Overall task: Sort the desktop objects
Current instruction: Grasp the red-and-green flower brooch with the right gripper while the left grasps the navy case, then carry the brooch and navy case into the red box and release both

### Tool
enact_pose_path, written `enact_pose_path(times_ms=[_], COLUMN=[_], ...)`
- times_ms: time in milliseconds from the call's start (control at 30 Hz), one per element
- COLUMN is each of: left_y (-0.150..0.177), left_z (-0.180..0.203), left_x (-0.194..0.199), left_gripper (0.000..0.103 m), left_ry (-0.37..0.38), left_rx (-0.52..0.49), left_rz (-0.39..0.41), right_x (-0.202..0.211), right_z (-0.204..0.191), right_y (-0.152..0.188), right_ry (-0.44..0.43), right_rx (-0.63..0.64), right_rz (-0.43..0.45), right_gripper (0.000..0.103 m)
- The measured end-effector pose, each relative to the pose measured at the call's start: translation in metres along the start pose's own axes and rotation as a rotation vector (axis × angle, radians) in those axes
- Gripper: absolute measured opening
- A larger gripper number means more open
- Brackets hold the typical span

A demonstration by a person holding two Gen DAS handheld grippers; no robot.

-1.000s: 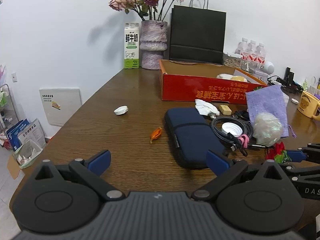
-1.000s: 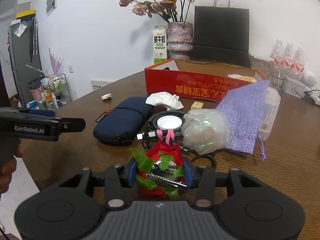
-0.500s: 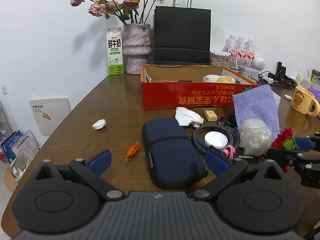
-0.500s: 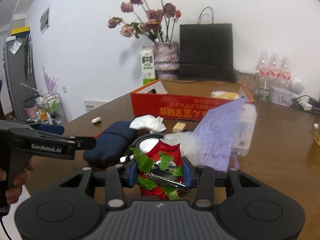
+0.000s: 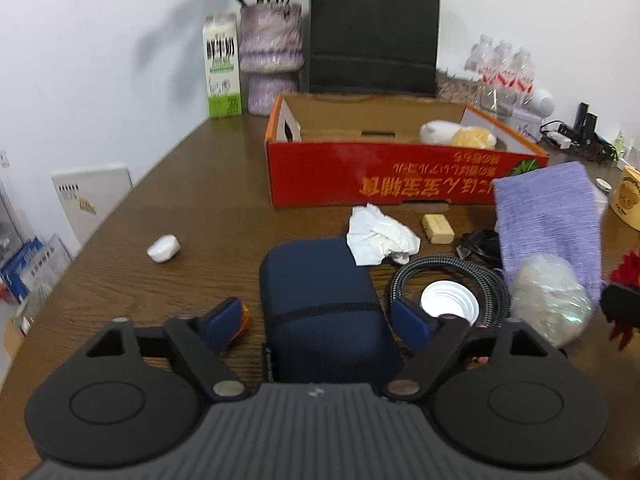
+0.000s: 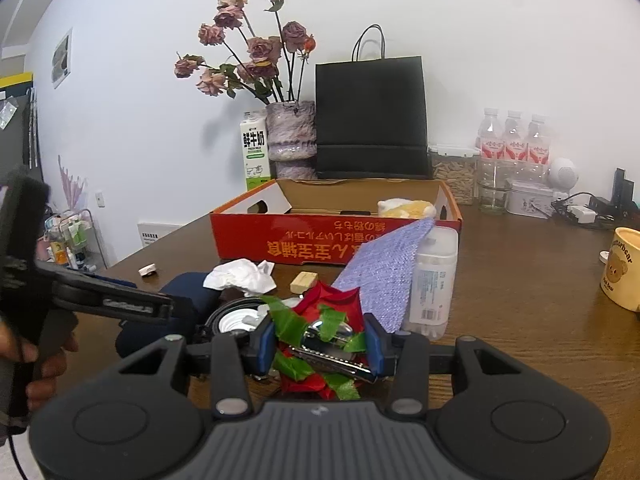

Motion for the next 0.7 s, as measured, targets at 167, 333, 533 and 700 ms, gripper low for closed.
enact_pose_path(times_ms=[167,333,533,700], left_y=[0.002,0.003,0.003,0.003], left_z=[0.002,0.001,0.000,-0.004], left_x=[-0.018,-0.022,-0.017,-0.007], left_gripper=[0.077,0.072,0.066,0.065], left_ry=[0.015,0.021,0.042,0.047], left_rx=[0.018,0.030,0.038,0.060], left_rz=[-0.050,-0.050,-0.023,0.016], right_x=[-0.004,-0.009,-0.008,-0.006], right_z=[0.004,0.008,0.009,0.009], right_y=[0.000,-0.001,-0.004,-0.010], right_ry=[-0.001,-0.004,-0.007,-0.013], right_rx=[0.000,-0.003,-0.003,-0.002], right_rz=[-0.006,-0.012,0.000,0.023], right_gripper=[0.042,0.042,0.042,0.042])
Point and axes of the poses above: each gripper's, at about its wrist camera, not at the fingertips, and x roughly against the way its jaws point, z to its right, y to its underside, the point moved 3 cm from there along -x, roughly the way its jaws point, and after that the axes turned 12 degrees about -x, right-handed, at the moved point
